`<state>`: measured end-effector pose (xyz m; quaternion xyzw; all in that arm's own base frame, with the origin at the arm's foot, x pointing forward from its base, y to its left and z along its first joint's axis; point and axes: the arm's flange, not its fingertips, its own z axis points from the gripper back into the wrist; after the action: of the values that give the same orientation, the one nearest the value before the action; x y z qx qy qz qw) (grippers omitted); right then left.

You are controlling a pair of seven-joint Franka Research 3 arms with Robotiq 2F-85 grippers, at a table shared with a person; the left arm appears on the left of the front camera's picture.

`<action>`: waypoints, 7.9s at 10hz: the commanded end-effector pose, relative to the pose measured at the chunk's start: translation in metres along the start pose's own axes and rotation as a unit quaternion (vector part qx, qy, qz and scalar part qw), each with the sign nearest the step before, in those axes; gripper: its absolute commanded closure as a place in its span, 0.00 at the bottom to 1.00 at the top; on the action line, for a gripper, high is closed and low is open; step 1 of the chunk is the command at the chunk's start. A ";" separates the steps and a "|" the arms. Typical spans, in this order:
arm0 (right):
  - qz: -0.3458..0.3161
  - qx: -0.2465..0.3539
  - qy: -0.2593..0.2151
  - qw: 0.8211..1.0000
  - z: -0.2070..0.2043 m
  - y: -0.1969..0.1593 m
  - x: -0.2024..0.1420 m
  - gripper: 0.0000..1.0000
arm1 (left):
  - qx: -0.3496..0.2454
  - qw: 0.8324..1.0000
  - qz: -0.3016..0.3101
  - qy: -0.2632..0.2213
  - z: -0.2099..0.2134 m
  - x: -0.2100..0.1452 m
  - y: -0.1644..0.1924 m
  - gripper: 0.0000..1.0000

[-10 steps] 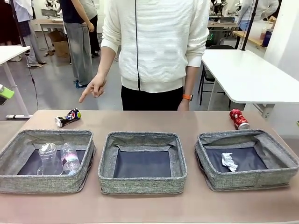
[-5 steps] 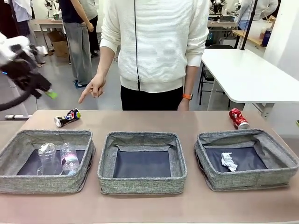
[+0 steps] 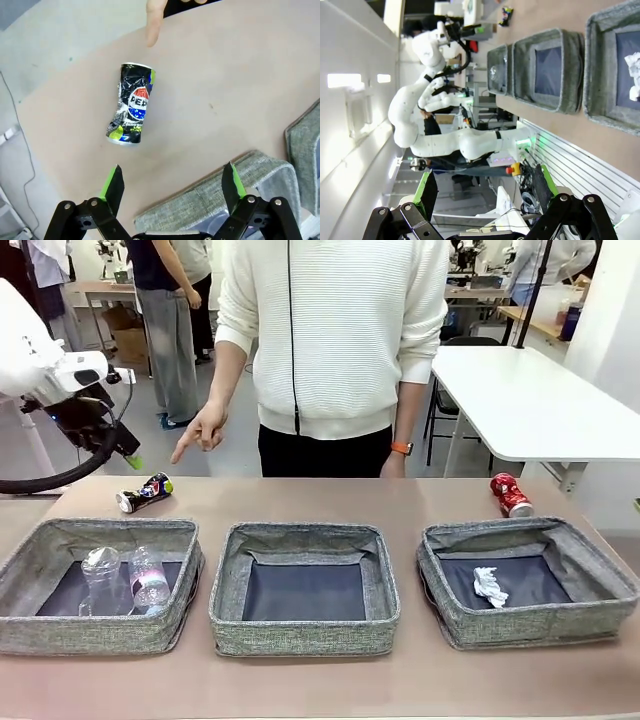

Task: Sort the waste into the appropriate baskets.
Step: Pick up the waste item pointed out by the person, then place the picked waste into the Fabric basket indicated by the person.

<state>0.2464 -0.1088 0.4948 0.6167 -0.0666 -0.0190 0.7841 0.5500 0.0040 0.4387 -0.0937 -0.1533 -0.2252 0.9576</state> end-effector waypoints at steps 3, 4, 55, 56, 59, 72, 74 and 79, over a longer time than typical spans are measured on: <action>0.009 0.010 0.000 1.000 0.003 0.002 0.001 0.00 | 0.063 0.998 -0.012 -0.018 -0.060 0.019 -0.001 0.00; 0.009 0.010 0.000 1.000 0.003 0.002 0.001 0.00 | 0.080 0.996 -0.018 -0.023 -0.077 0.025 0.000 0.00; 0.009 0.010 0.000 1.000 0.003 0.002 0.001 0.00 | 0.090 0.995 -0.045 -0.002 0.144 -0.116 -0.034 0.75; 0.009 0.010 0.000 1.000 0.003 0.002 0.001 0.00 | 0.091 0.996 0.010 0.009 0.149 -0.088 -0.066 0.75; 0.009 0.010 0.000 1.000 0.003 0.002 0.001 0.00 | 0.103 0.990 0.100 0.008 0.215 -0.010 -0.249 0.75; 0.009 0.010 0.000 1.000 0.003 0.002 0.001 0.00 | 0.158 0.977 0.143 0.022 0.280 0.056 -0.442 0.75; 0.009 0.010 0.000 1.000 0.003 0.002 0.001 0.00 | 0.158 0.977 0.143 0.022 0.280 0.056 -0.442 0.75; 0.009 0.010 0.000 1.000 0.003 0.002 0.001 0.00 | 0.158 0.977 0.143 0.022 0.280 0.056 -0.442 0.75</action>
<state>0.2461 -0.1093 0.4953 0.6171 -0.0669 -0.0185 0.7838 0.3262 -0.3413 0.7717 0.0360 -0.1412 -0.0702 0.9868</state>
